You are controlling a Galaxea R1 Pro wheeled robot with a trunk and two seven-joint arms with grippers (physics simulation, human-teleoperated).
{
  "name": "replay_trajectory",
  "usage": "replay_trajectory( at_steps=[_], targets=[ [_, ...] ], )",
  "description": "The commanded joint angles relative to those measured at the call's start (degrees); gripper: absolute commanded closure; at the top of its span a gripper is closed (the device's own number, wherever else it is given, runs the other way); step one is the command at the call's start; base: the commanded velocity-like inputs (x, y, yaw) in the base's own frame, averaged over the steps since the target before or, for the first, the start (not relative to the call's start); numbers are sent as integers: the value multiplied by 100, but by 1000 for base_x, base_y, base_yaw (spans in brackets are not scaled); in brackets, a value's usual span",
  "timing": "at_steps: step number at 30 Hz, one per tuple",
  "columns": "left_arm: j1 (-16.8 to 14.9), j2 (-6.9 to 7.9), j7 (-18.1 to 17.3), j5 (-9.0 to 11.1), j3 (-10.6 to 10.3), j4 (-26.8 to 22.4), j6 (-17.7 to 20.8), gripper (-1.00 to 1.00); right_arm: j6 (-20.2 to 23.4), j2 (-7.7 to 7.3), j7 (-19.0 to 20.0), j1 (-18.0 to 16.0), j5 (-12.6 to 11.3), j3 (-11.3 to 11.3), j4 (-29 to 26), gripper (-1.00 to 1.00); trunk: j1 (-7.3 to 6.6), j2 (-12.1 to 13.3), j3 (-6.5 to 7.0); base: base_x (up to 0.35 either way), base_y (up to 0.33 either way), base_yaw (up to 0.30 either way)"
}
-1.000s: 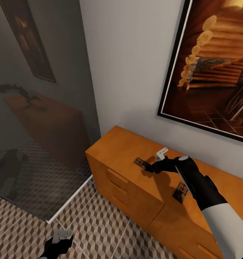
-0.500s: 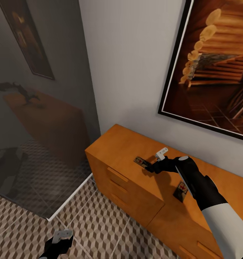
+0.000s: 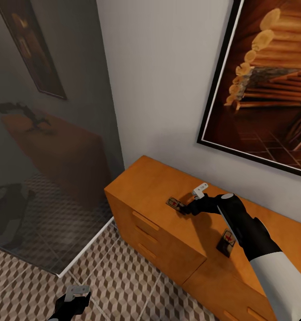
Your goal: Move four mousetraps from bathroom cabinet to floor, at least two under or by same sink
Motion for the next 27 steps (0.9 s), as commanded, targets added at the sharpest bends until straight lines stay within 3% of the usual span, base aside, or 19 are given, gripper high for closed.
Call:
replay_trajectory(
  at_steps=[1,27],
  targets=[
    [-11,-2,-14,54,-49,25,-38,-100,10,-3,47,-6,61,5,-8,-100,3,-11,-10,6,0,0],
    [-11,-2,-14,54,-49,25,-39,-100,10,-3,47,-6,61,8,-7,-100,3,-11,-10,0,28,0]
  ],
)
